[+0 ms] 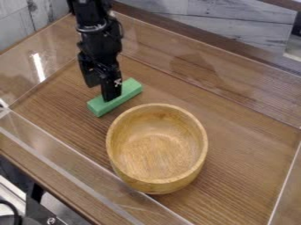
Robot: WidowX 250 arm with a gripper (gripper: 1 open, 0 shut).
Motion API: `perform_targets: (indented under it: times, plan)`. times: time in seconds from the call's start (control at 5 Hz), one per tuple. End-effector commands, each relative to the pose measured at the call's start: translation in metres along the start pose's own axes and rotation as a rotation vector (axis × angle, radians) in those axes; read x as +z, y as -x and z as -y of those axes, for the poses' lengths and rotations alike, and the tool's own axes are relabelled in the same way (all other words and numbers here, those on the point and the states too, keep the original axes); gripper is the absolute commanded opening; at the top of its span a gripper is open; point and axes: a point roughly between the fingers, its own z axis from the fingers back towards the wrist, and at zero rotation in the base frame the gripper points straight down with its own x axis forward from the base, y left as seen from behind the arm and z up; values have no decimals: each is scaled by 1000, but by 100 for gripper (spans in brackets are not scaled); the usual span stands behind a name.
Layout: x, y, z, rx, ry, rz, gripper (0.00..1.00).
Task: Put the green block in the brown bowl
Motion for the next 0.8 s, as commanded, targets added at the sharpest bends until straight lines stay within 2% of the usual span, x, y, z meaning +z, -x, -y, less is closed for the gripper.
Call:
perform_targets:
  times: [0.0,0.4,0.6]
  plan:
    - [2,-5,-6,0,-24,31,100]
    - [-13,-8,-5,-13,-21,35,100]
    - [-14,-8,-3,-14,-19,38,0]
